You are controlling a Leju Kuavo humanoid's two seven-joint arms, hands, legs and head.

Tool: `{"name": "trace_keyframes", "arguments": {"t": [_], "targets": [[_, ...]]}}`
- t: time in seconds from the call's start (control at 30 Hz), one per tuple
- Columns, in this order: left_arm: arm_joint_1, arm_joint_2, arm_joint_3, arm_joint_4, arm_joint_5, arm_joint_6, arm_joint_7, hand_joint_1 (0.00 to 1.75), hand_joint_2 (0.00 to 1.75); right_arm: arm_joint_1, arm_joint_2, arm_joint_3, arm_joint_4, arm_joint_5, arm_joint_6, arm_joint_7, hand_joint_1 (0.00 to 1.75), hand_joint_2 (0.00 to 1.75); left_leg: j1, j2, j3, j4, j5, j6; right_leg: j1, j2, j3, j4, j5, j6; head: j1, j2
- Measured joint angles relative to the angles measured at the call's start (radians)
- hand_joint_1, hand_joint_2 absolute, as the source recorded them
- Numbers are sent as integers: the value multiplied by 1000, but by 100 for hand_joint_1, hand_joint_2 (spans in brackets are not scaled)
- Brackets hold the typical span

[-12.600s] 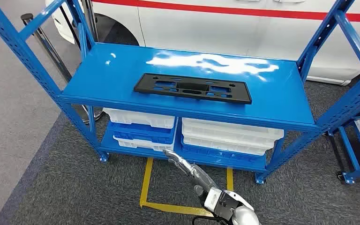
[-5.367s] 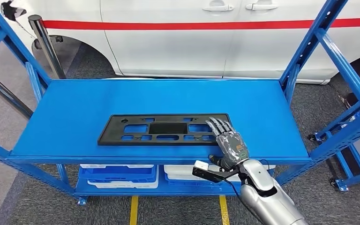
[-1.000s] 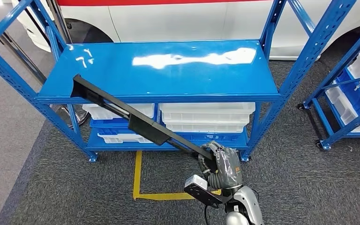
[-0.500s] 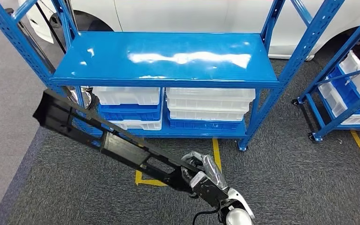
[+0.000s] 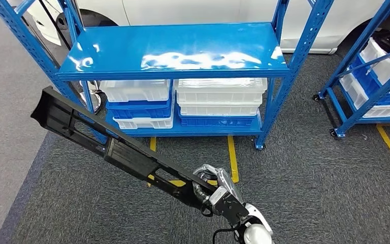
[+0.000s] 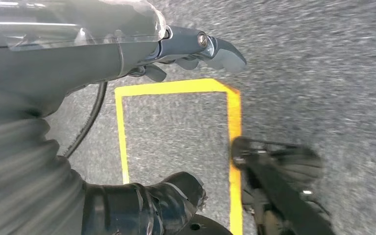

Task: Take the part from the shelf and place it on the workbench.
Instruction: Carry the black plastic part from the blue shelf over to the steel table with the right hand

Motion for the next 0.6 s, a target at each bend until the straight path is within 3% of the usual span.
{"name": "trace_keyframes", "arguments": {"t": [0.03, 0.1, 0.17, 0.2, 0.23, 0.3, 0.33, 0.37, 0.43, 0.47, 0.5, 0.53, 0.57, 0.6], "targets": [[0, 0, 1, 0, -2, 0, 0, 0, 175, 1, 2, 0, 0, 4, -8, -7, 173, 175, 0, 0, 21, 4, 25, 0, 0, -1, -17, 2, 12, 1, 0, 0], [-1, 0, 2, 0, -6, 0, 1, 0, 175, 3, 7, 1, -2, 19, -29, -23, 173, 175, 0, -1, 116, -92, 77, 5, 1, -1, -47, 6, 36, 6, 0, 0], [-5, 0, 3, 0, -10, 0, 2, 0, 175, 4, 15, 4, -9, 36, -50, -39, 173, 175, -4, -3, 232, -256, 64, 14, 3, 0, -65, 10, 57, 15, 0, 0], [-6, 0, 3, 0, -11, 0, 3, 0, 175, 4, 17, 7, -13, 42, -58, -44, 173, 175, -7, -4, 265, -310, 48, 19, 3, -1, -68, 9, 68, 20, 0, 0], [-7, 0, 3, 0, -13, 0, 3, 0, 175, 5, 20, 10, -18, 46, -63, -49, 173, 175, -10, -4, 277, -337, 42, 24, 3, -2, -69, 6, 80, 25, 1, 0], [-8, 0, 4, 0, -15, 0, 4, 0, 175, 7, 21, 16, -23, 54, -70, -55, 173, 175, -9, 0, 264, -342, 61, 38, 1, -1, -74, 4, 85, 38, 1, 0], [-8, -1, 4, 0, -16, 0, 5, 0, 175, 9, 22, 18, -26, 58, -73, -58, 173, 175, -7, 3, 253, -342, 74, 47, 0, 2, -80, 20, 59, 43, 2, 0], [-8, -1, 4, 0, -17, -1, 6, 0, 175, 11, 21, 20, -28, 61, -75, -61, 173, 175, -5, 6, 239, -343, 88, 55, -1, 4, -90, 54, 13, 47, 2, 0], [-8, -1, 4, 0, -20, -1, 6, 0, 175, 16, 21, 24, -31, 65, -77, -65, 173, 175, -7, 10, 204, -336, 112, 64, -3, 5, -115, 173, -98, 53, 2, 0], [-8, -1, 4, 0, -22, -1, 6, 0, 175, 17, 21, 26, -32, 67, -79, -67, 173, 175, -9, 10, 185, -331, 124, 64, -3, 5, -123, 235, -125, 55, 2, 0], [-8, -1, 4, 0, -23, -2, 6, 0, 175, 19, 21, 29, -33, 69, -82, -68, 173, 175, -10, 10, 164, -324, 136, 64, -4, 5, -121, 281, -126, 56, 2, 0], [-8, -1, 4, 0, -25, -2, 7, 0, 175, 19, 21, 31, -34, 70, -85, -69, 173, 175, -11, 10, 142, -316, 146, 63, -4, 5, -105, 295, -103, 55, 2, 0], [-8, -1, 4, 0, -26, -2, 7, 0, 175, 20, 21, 33, -34, 71, -88, -70, 173, 175, -12, 10, 120, -306, 155, 61, -4, 5, -72, 276, -73, 53, 2, 0], [-9, -1, 4, 0, -26, -2, 7, 0, 175, 20, 20, 35, -36, 72, -90, -70, 173, 175, -13, 10, 101, -295, 162, 58, -3, 5, -23, 224, -55, 48, 1, 0]]}}
